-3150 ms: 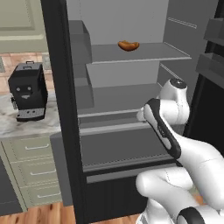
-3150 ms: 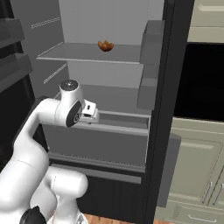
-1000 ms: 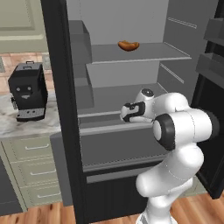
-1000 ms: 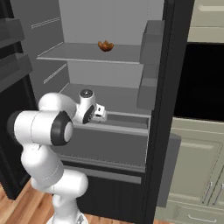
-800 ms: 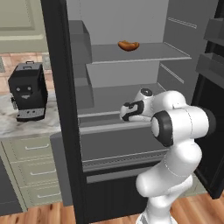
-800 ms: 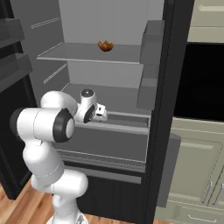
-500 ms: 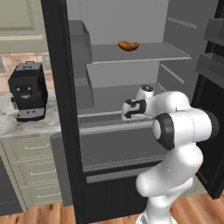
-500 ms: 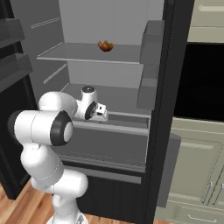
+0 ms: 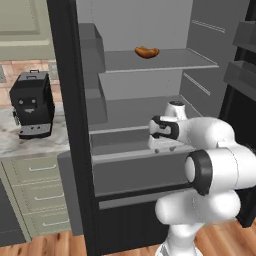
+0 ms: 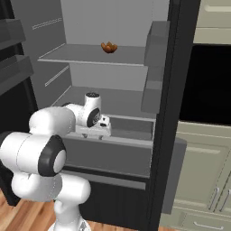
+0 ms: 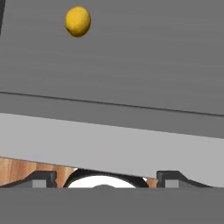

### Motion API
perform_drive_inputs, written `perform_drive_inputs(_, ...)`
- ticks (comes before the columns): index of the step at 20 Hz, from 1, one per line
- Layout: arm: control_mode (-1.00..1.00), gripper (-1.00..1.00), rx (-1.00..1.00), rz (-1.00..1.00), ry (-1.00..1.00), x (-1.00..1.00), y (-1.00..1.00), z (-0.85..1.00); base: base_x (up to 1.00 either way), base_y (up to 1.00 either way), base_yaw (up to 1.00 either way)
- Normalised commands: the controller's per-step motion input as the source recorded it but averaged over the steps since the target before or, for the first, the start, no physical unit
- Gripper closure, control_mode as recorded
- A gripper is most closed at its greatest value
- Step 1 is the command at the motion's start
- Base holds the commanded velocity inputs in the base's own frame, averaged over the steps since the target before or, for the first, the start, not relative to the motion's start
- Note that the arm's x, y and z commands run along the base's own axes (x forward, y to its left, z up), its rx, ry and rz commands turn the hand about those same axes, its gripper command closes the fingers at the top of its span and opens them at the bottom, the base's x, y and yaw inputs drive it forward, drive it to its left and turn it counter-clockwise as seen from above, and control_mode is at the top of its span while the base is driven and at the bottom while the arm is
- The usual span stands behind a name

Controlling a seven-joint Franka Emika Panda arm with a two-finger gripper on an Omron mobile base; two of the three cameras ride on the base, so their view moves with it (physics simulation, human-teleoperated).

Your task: Fully open the fridge drawer.

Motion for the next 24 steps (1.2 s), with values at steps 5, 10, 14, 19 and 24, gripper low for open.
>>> perform_drive_inputs(5, -1.0, -1.0, 0.0, 0.09, -0.15, -0.99, 0.0, 0.52, 0.0, 0.0, 0.0)
perform_drive_inputs(10, -1.0, -1.0, 0.01, 0.05, -0.5, -0.69, 0.04, 1.0, 0.0, 0.0, 0.0)
perform_drive_inputs(14, -1.0, -1.0, 0.0, 0.0, -0.62, -0.31, 0.15, 0.87, 0.0, 0.0, 0.0)
perform_drive_inputs(19, -1.0, -1.0, 0.0, 0.0, -0.59, -0.21, 0.11, 0.56, 0.0, 0.0, 0.0)
perform_drive_inputs(24, -1.0, -1.0, 0.0, 0.0, -0.42, -0.13, 0.02, 0.61, 0.0, 0.0, 0.0)
